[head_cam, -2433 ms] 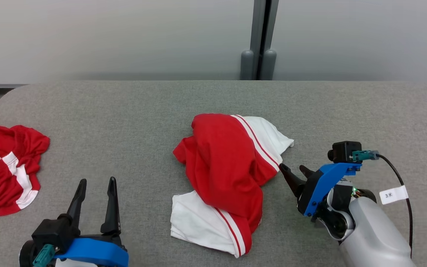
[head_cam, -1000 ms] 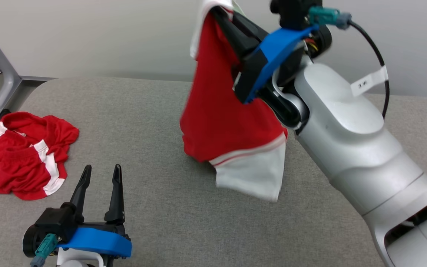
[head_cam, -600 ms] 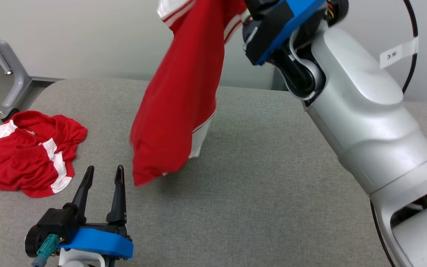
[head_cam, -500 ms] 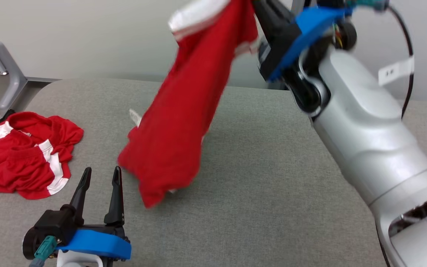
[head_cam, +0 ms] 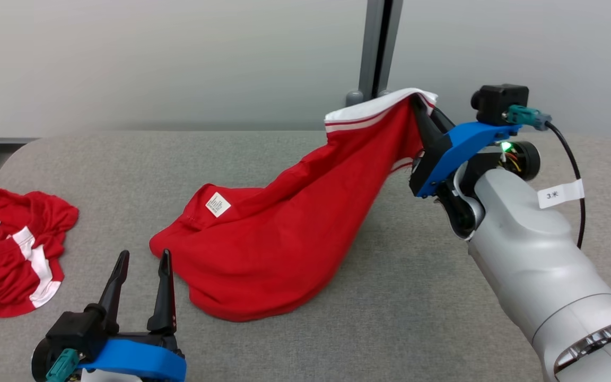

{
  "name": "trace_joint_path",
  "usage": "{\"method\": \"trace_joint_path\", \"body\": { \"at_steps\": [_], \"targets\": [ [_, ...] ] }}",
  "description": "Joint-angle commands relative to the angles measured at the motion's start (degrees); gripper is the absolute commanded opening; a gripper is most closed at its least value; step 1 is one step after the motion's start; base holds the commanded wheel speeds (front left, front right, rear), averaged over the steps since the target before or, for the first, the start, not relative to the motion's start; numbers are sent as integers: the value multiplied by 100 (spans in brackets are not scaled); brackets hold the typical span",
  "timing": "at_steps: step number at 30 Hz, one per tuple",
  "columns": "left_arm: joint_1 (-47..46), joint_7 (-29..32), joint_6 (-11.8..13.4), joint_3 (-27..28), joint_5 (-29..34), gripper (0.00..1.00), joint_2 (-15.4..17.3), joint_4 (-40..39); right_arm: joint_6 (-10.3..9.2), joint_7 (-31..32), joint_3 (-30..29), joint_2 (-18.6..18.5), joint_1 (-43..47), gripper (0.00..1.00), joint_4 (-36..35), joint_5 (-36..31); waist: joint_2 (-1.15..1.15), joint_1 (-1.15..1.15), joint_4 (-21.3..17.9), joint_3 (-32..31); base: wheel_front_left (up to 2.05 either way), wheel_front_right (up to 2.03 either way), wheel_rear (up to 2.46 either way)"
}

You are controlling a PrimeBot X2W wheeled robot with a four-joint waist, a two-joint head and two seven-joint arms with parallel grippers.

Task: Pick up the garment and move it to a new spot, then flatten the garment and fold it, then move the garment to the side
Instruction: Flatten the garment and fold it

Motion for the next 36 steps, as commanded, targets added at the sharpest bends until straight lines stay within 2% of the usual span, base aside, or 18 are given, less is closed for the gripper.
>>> {"method": "trace_joint_path", "body": {
  "at_steps": [1, 6, 9, 13, 18, 21, 23, 26, 29, 36],
  "targets": [
    [79, -26, 18, 47, -5, 100, 37, -17, 3, -56, 35, -9, 80, 0, -165, -64, 0, 0, -78, -64, 0, 0, 0],
    [191, -27, 76, 83, -15, 100, 31, -74, 3, -13, 80, -38, 405, 0, -1173, -340, 0, 0, -263, -133, 0, 0, 0],
    [235, -27, 91, 112, -21, 100, 44, -124, 3, 193, -103, -117, 741, 0, -2213, -586, 0, 0, -337, -128, 0, 0, 0],
    [226, -26, 114, 123, -18, 100, 56, -204, 3, 917, -742, -194, 1578, 0, -4352, -1118, 0, 0, -374, -62, 0, 0, 0],
    [89, -24, 78, 72, 3, 100, 73, -262, 3, 2537, -1578, -38, 2975, 0, -7588, -1870, 0, 0, -309, 92, 0, 0, 0],
    [0, -9, 46, 40, 5, 100, 77, -268, 2, 3334, -1881, -4, 3559, 0, -8768, -2113, 0, 0, -240, 232, 0, 0, 0],
    [-80, -4, 31, 22, 6, 100, 64, -256, 2, 3675, -2109, -3, 3781, 0, -8954, -2099, 0, 0, -196, 333, 0, 0, 0],
    [-207, -3, 2, -5, 17, 100, 43, -246, 3, 3899, -2476, 2, 3713, 0, -8570, -2087, 0, 0, -135, 508, 0, 0, 0],
    [-332, -7, -32, -49, 31, 100, 19, -228, 3, 3868, -2779, 4, 3264, 0, -7771, -2306, 0, 0, -59, 688, 0, 0, 0],
    [-724, -17, -169, -169, 95, 100, -77, -145, 3, 3165, -3241, 4, 1879, 0, -5407, -2917, 0, 0, 305, 1113, 0, 0, 0]
  ]
}}
